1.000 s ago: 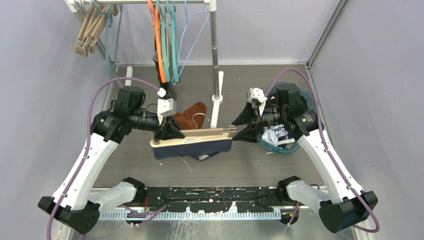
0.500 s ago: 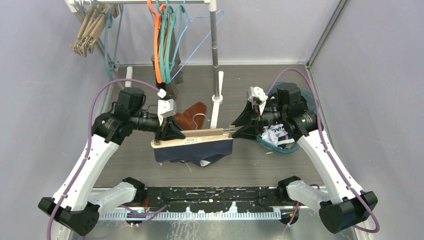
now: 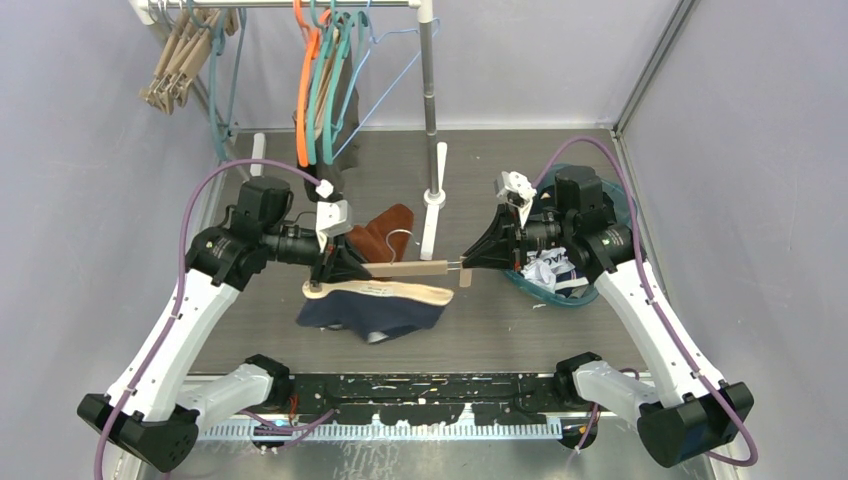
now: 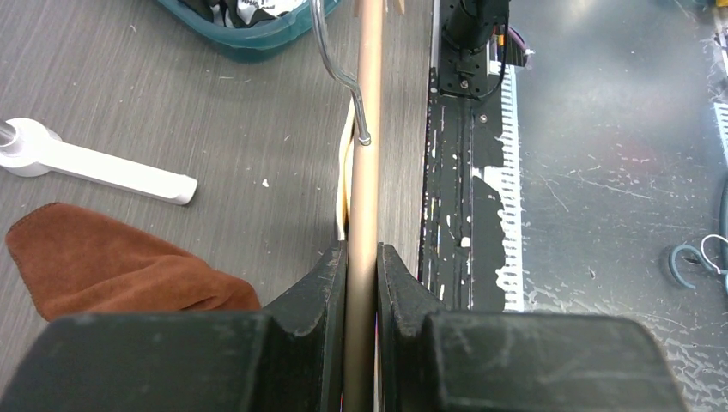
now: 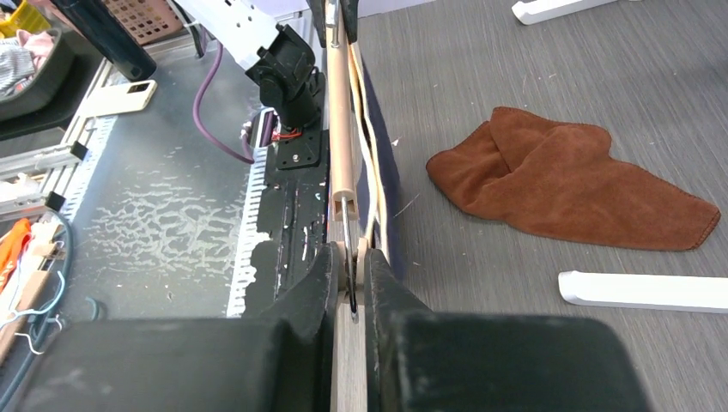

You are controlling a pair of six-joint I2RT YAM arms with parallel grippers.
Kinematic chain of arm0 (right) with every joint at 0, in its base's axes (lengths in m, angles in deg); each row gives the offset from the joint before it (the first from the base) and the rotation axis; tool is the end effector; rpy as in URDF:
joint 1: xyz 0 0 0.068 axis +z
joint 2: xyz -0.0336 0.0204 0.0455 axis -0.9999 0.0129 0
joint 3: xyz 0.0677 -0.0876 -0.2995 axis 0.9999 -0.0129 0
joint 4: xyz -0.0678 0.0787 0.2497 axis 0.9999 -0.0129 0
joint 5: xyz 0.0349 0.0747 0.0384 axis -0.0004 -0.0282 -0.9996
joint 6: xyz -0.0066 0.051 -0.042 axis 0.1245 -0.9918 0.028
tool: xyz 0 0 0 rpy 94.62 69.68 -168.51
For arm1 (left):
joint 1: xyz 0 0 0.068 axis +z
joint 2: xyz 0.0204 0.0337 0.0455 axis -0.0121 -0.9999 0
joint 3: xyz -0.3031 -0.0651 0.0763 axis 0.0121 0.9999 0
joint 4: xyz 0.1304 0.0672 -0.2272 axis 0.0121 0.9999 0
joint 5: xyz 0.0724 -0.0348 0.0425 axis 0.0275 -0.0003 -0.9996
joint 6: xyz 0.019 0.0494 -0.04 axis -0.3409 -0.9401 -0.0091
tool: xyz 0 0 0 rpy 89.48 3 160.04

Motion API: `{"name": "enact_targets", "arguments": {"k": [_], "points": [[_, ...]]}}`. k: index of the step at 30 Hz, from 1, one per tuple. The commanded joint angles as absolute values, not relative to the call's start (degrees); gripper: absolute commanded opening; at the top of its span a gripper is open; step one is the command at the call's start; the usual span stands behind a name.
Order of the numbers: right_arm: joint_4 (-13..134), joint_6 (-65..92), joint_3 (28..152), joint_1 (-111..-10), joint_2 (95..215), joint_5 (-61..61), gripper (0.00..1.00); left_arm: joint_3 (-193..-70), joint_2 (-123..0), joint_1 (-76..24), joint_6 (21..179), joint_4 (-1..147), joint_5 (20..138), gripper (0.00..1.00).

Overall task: Remove the underwear clipped to the hanger
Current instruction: Remove the underwear from the hanger.

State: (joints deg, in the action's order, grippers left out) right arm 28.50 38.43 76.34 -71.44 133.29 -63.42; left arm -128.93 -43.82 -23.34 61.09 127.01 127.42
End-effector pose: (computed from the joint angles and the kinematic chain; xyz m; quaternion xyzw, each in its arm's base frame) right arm 0.1673 0.1060 0.4074 -0.4955 0.5785 0.5030 0.4084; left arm 0.1379 -0.1095 0.4210 0.5262 0.6332 -0.4197 0.3822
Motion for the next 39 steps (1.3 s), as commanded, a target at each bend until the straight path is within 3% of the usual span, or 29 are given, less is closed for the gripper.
{"name": "enact_targets", "arguments": {"k": [1, 4, 14, 16, 34, 36, 39], "points": [[32.77, 35.74, 76.43, -72.41, 131.34, -63.61, 0.04, -128.92, -42.07, -22.97, 62.25, 122.64, 130.23, 0.00], [34.24, 34.31, 76.24, -73.27, 131.17, -63.17, 0.07, -128.24, -41.95, -22.93, 63.15, 120.65, 130.15, 0.00], [29.81, 37.90, 79.69, -73.65, 131.20, -57.29, 0.81, -129.41, -43.30, -22.95, 65.13, 118.55, 129.52, 0.00], [27.16, 40.50, 81.77, -73.70, 131.23, -55.70, 0.88, -129.92, -43.73, -23.10, 65.12, 118.55, 128.71, 0.00], [18.02, 45.98, 95.61, -68.80, 136.35, -51.34, 0.98, -142.49, -50.03, -30.32, 62.40, 123.56, 120.35, 0.00], [17.77, 45.92, 96.70, -67.76, 137.68, -51.23, 0.96, -143.35, -50.77, -31.56, 61.95, 124.07, 119.25, 0.00], [17.14, 45.95, 96.97, -66.28, 139.07, -50.88, 0.83, -143.52, -51.60, -32.94, 61.90, 124.17, 117.82, 0.00]]}}
